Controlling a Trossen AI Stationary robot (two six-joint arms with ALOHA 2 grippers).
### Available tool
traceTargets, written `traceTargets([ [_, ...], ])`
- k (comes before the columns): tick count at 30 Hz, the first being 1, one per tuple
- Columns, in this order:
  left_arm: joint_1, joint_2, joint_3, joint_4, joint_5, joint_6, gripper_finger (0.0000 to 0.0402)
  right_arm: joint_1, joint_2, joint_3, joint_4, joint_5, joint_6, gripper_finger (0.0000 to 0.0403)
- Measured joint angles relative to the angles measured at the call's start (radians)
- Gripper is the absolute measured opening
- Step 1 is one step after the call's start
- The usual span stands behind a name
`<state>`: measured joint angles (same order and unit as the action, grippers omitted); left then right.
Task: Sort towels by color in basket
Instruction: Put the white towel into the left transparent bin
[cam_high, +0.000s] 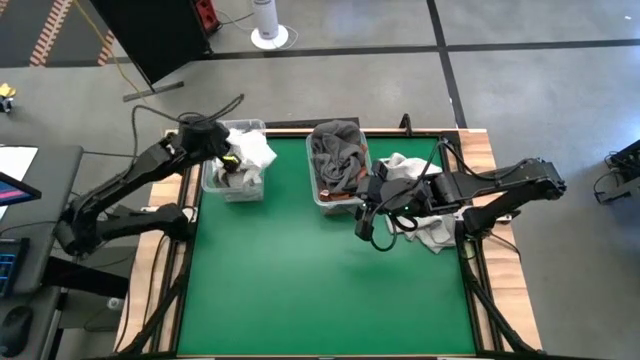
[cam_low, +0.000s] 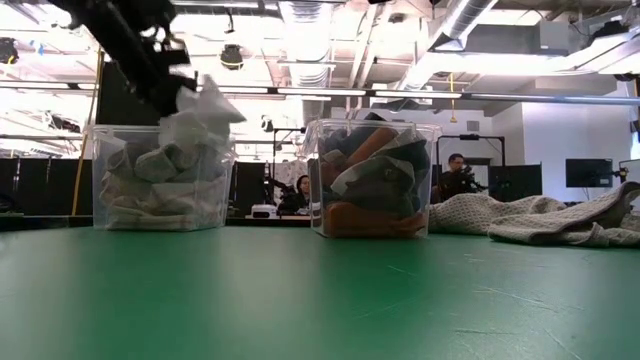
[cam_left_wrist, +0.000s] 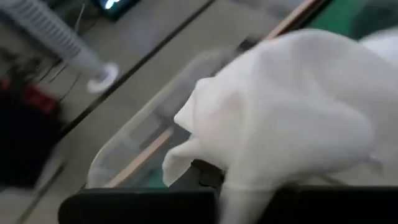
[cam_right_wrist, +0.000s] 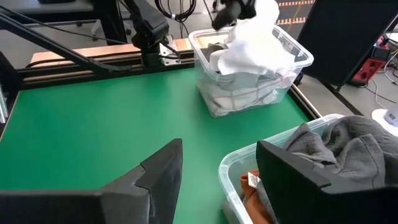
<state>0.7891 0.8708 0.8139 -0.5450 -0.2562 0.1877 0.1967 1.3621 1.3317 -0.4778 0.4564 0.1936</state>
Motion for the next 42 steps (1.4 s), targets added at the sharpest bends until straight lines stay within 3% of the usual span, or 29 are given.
traceTargets([
  [13, -0.036, 0.231, 0.000, -0.151, -0.353, 0.063, 0.0000, 0.000, 0.000, -0.020, 0.023, 0.000, -0.007, 0.0232],
  [19, -0.077, 0.342, 0.002, -0.182, -0.366, 0.078, 0.0000, -0.002, 0.001, -0.056, 0.031, 0.000, 0.003, 0.0232],
  [23, -0.096, 0.404, 0.002, -0.172, -0.309, 0.070, 0.0004, -0.002, 0.001, -0.058, 0.040, 0.000, 0.005, 0.0232],
  [26, -0.102, 0.428, 0.002, -0.151, -0.248, 0.059, 0.0030, 0.005, -0.001, -0.058, 0.049, 0.000, 0.005, 0.0232],
  [30, -0.109, 0.424, 0.002, -0.161, -0.241, 0.080, 0.0088, 0.012, -0.001, -0.058, 0.042, -0.001, 0.009, 0.0232],
  [37, -0.125, 0.313, 0.045, -0.230, -0.243, 0.104, 0.0192, 0.019, -0.001, -0.058, 0.045, -0.001, 0.011, 0.0232],
  [42, -0.162, 0.209, 0.103, -0.316, -0.232, 0.104, 0.0239, 0.019, -0.001, -0.058, 0.049, -0.001, 0.017, 0.0232],
])
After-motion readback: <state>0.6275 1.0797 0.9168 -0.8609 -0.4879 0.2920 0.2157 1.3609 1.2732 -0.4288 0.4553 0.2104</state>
